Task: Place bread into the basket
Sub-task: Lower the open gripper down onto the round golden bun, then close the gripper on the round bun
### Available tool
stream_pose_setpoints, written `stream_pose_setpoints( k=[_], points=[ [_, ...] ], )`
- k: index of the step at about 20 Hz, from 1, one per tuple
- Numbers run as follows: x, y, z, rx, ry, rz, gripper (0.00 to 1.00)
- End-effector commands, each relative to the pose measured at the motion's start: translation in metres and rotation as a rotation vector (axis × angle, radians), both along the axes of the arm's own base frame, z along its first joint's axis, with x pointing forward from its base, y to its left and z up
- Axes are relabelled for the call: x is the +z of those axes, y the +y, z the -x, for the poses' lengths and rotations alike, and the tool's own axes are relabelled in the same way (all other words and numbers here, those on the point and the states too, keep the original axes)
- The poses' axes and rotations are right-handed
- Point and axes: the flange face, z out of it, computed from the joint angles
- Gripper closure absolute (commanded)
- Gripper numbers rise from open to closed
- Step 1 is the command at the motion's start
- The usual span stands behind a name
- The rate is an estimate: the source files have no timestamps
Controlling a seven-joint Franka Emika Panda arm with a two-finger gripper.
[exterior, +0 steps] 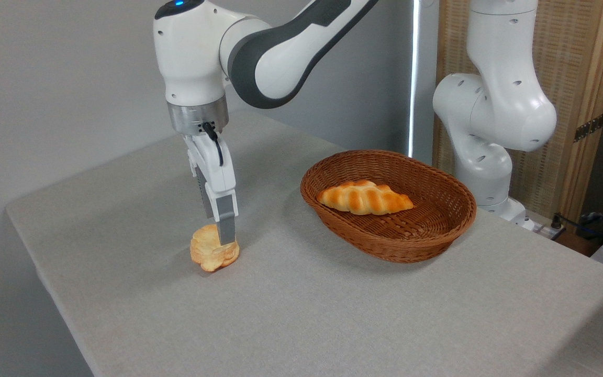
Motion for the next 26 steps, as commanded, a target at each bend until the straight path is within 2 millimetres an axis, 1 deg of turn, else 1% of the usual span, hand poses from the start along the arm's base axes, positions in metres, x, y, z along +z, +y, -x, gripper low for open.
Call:
stream_pose_setpoints(
  k=[1, 4, 12, 13, 14, 16, 18, 19, 21, 22, 26],
  points=[
    [-0.009, 0.001, -0.003, -0.041, -0.015, -0.011, 0.0],
    [-0.02, 0.001, -0.01, -0.06, -0.053, -0.034, 0.0],
    [-0.03, 0.0, -0.016, -0.069, -0.068, -0.041, 0.0],
    [-0.03, -0.001, -0.016, -0.069, -0.068, -0.04, 0.04],
    [-0.03, -0.001, -0.016, -0.069, -0.068, -0.04, 0.12],
    [-0.032, -0.001, -0.016, -0.065, -0.065, -0.039, 0.25],
    [-0.032, -0.003, -0.015, -0.066, -0.064, -0.035, 0.46],
    [-0.032, -0.003, -0.015, -0.067, -0.063, -0.034, 0.55],
    [-0.033, -0.007, -0.014, -0.07, -0.061, -0.031, 0.67],
    [-0.033, -0.007, -0.014, -0.074, -0.061, -0.032, 0.69],
    [-0.033, -0.007, -0.014, -0.074, -0.061, -0.032, 0.7]
  ],
)
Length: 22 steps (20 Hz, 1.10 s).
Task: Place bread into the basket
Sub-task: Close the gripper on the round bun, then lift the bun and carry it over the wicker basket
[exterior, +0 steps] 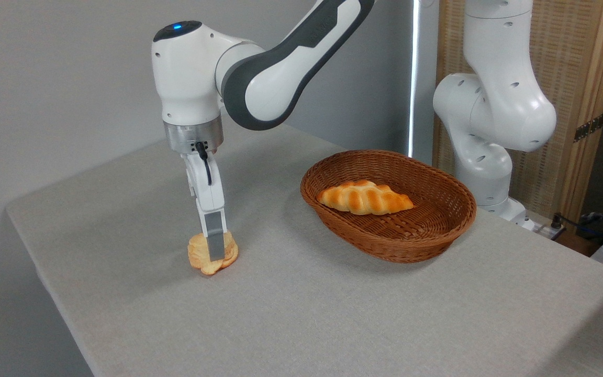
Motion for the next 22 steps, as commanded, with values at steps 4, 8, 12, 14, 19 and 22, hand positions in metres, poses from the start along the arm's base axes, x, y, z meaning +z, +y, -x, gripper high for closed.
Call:
stream_pose_setpoints(
  k=[4, 8, 12, 14, 19, 22],
  points=[
    [-0.004, 0.001, -0.002, -0.014, -0.015, 0.001, 0.7],
    [-0.004, 0.0, -0.001, -0.016, -0.015, 0.001, 0.7],
    [0.006, 0.0, -0.001, -0.003, -0.017, 0.007, 0.7],
    [0.021, 0.002, 0.005, 0.017, 0.016, 0.02, 0.7],
    [0.087, 0.017, 0.007, 0.035, 0.176, -0.008, 0.7],
    [0.121, 0.036, 0.02, 0.08, 0.181, 0.031, 0.7]
  ],
)
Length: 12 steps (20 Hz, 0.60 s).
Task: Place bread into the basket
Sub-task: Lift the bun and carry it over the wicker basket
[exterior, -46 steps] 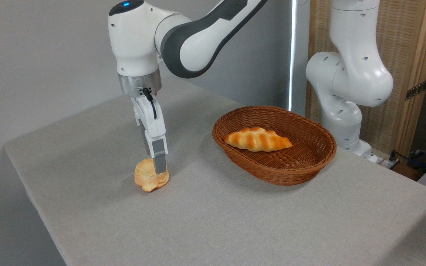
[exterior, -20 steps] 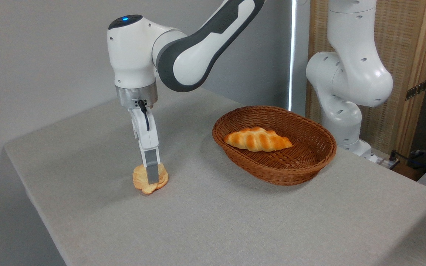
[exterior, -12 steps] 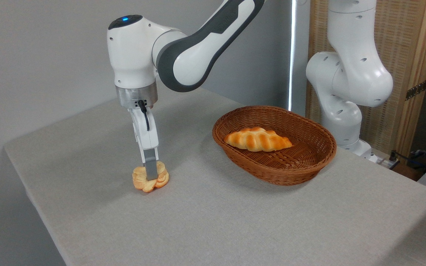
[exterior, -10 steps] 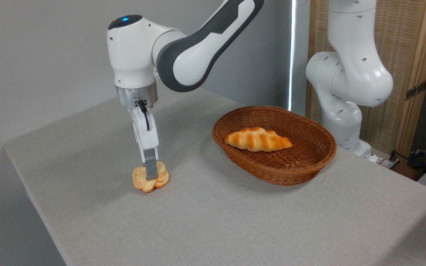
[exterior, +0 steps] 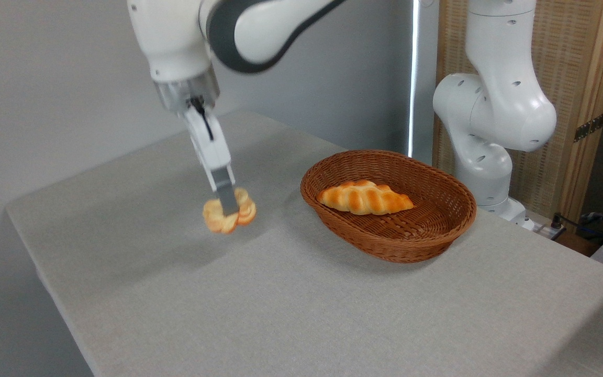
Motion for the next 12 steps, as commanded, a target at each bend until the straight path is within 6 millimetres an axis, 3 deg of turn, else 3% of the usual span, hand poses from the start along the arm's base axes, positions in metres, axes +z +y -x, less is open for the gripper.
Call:
stream_pose_setpoints(
  k=[1, 4, 7, 12],
  points=[
    [0.044, 0.026, 0.017, 0.046, 0.008, 0.037, 0.7],
    [0.064, 0.038, 0.039, 0.051, 0.03, 0.027, 0.7],
    [0.075, 0.06, 0.08, 0.049, 0.008, 0.029, 0.7],
    [0.064, 0.092, 0.156, -0.063, 0.004, 0.043, 0.7]
  ],
)
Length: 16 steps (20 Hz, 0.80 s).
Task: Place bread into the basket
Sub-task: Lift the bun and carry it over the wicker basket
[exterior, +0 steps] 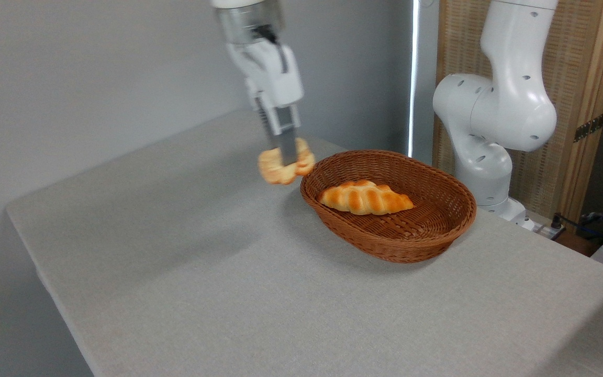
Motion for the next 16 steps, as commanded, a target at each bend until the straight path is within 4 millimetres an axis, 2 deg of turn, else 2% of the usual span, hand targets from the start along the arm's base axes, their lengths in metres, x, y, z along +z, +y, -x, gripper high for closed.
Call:
stream_pose_setpoints(
  k=[1, 4, 6, 7, 10, 11, 12, 14, 16],
  points=[
    [-0.011, 0.031, 0.068, -0.081, 0.011, 0.037, 0.7],
    [-0.017, 0.065, 0.098, -0.157, 0.034, 0.092, 0.7],
    [-0.022, 0.085, 0.102, -0.185, 0.04, 0.132, 0.69],
    [-0.024, 0.088, 0.103, -0.191, 0.052, 0.129, 0.69],
    [-0.051, 0.091, 0.109, -0.224, 0.128, 0.085, 0.66],
    [-0.058, 0.09, 0.11, -0.241, 0.143, 0.089, 0.62],
    [-0.065, 0.09, 0.111, -0.247, 0.156, 0.09, 0.52],
    [-0.074, 0.09, 0.11, -0.248, 0.175, 0.09, 0.47],
    [-0.078, 0.09, 0.107, -0.246, 0.187, 0.088, 0.29]
  ],
)
